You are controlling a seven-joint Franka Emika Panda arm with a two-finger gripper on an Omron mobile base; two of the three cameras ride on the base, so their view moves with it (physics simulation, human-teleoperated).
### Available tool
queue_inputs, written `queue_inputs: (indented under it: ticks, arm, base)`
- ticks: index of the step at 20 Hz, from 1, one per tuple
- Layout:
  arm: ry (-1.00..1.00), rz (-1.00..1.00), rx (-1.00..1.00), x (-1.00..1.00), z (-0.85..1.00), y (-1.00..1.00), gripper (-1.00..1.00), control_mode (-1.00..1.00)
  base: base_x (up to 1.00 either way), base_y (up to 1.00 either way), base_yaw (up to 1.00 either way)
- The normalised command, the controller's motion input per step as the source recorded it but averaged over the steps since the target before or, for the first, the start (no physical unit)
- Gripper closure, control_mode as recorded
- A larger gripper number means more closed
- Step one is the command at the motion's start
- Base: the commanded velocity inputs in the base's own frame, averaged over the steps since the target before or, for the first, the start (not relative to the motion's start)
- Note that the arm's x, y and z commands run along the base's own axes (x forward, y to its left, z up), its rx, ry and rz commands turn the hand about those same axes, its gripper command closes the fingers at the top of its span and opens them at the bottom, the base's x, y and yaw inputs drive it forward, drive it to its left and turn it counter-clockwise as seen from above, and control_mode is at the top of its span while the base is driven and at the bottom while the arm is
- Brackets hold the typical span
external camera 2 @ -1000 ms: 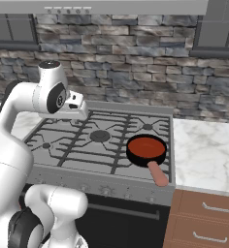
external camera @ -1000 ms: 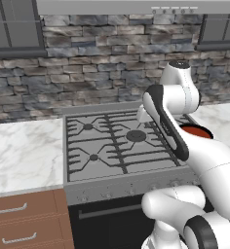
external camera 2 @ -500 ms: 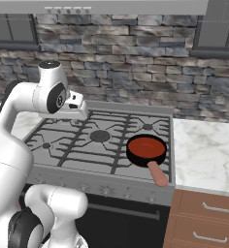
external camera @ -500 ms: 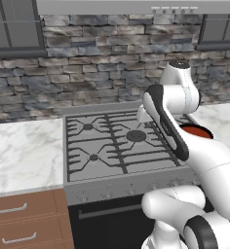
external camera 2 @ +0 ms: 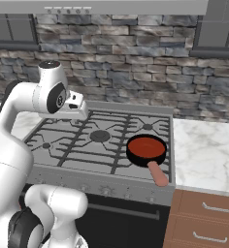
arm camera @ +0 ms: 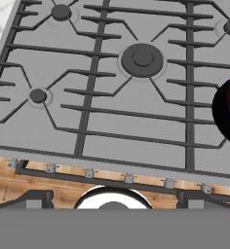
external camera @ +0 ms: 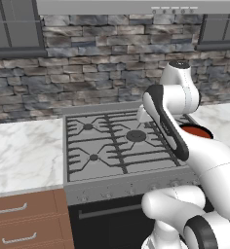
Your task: Wait until the marinara sauce is simmered to a deep red color and then turn off the stove.
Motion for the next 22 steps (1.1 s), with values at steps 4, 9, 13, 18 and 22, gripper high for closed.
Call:
queue_inputs:
  ticks: [4, 9, 13, 18, 22]
  arm:
    - [0.0, 0.0, 0.0, 0.0, 0.0, 0.0, -1.0, -1.0]
    - [0.0, 0.0, 0.0, 0.0, 0.0, 0.0, -1.0, -1.0]
    - [0.0, 0.0, 0.0, 0.0, 0.0, 0.0, -1.0, -1.0]
    - [0.0, 0.0, 0.0, 0.0, 0.0, 0.0, -1.0, -1.0]
    - [0.0, 0.0, 0.0, 0.0, 0.0, 0.0, -1.0, -1.0]
  base:
    - [0.0, 0.0, 0.0]
    - [0.0, 0.0, 0.0]
    - [0.0, 0.0, 0.0]
    - [0.0, 0.0, 0.0]
    - [0.0, 0.0, 0.0]
